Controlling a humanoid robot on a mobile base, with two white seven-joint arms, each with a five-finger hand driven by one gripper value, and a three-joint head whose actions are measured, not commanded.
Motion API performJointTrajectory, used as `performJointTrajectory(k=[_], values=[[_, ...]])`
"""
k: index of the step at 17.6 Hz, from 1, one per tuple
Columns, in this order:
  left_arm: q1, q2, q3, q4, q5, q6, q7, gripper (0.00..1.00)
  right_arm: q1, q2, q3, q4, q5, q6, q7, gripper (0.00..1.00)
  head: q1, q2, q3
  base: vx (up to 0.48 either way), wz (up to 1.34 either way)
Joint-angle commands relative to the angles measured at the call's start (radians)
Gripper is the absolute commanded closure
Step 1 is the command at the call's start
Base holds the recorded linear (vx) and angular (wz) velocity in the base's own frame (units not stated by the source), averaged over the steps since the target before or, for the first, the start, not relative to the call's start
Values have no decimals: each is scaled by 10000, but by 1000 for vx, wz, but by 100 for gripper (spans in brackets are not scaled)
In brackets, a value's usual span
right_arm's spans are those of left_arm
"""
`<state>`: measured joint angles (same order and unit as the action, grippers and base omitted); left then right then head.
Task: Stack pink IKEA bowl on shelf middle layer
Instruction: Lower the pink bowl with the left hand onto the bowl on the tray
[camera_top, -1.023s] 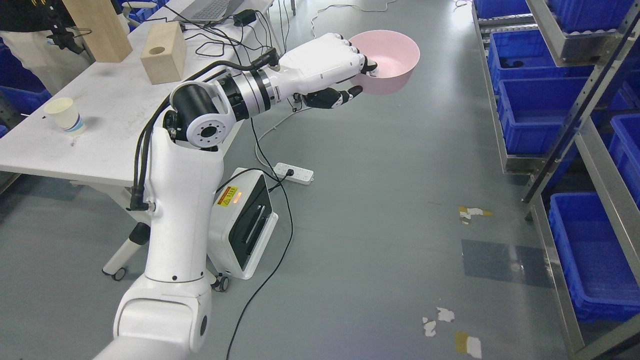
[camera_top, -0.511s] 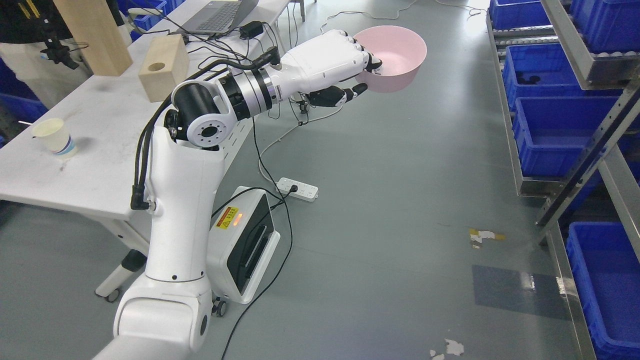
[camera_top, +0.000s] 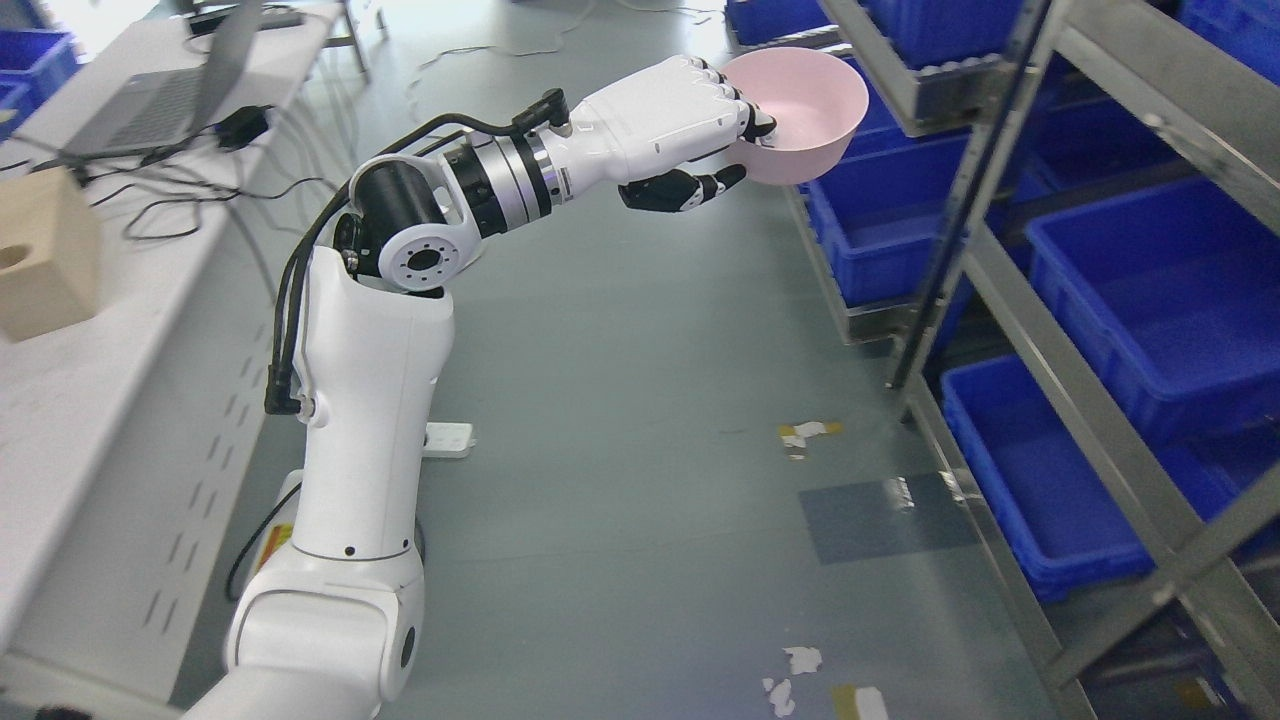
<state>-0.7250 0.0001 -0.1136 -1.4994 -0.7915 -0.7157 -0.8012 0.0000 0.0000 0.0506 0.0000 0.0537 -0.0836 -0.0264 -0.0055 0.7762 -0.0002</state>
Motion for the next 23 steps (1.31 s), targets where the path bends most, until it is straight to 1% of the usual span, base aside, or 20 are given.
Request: performJointTrajectory(k=[1, 4, 5, 7, 8, 10, 12, 15, 18, 19, 22, 23], values=[[-52, 174, -1194, -9, 719, -343, 4, 98, 230, -175, 0, -174, 0, 8, 3, 0, 0, 0, 0, 49, -1028], [-219, 174, -1518, -9, 1408, -513, 35, 97, 230, -175, 0, -174, 0, 8, 3, 0, 0, 0, 0, 49, -1406], [-464, 174, -1412, 7, 1456, -483, 35, 97, 230, -175, 0, -174, 0, 8, 3, 0, 0, 0, 0, 53, -1410], [-1564, 174, -633, 22, 1518, -330, 35, 97, 230, -175, 0, -174, 0, 8, 3, 0, 0, 0, 0, 60, -1456], [-1920, 174, -461, 113, 1457, -132, -41, 97, 230, -175, 0, -174, 0, 8, 3, 0, 0, 0, 0, 66, -1321], [-1985, 174, -414, 541, 1152, 85, -42, 98, 230, -175, 0, -174, 0, 8, 3, 0, 0, 0, 0, 72, -1315], [-1939, 174, -32, 620, 340, 451, -72, 97, 230, -175, 0, -174, 0, 8, 3, 0, 0, 0, 0, 83, -1222], [-1893, 174, 77, 620, -305, 1034, -408, 97, 230, -175, 0, -174, 0, 8, 3, 0, 0, 0, 0, 94, -964], [-1847, 174, 62, 620, -522, 1343, -593, 97, 230, -175, 0, -174, 0, 8, 3, 0, 0, -1, 0, 122, -801], [-1816, 174, 77, 590, -629, 1373, -867, 97, 230, -175, 0, -174, 0, 8, 3, 0, 0, -1, 0, 113, -614], [-1755, 673, 153, 467, -706, 1542, -1070, 97, 230, -175, 0, -174, 0, 8, 3, 0, 0, -2, 0, 109, -460], [-1542, 705, 351, 269, -706, 1542, -1069, 97, 230, -175, 0, -174, 0, 8, 3, 0, 0, -3, 0, 76, -175]])
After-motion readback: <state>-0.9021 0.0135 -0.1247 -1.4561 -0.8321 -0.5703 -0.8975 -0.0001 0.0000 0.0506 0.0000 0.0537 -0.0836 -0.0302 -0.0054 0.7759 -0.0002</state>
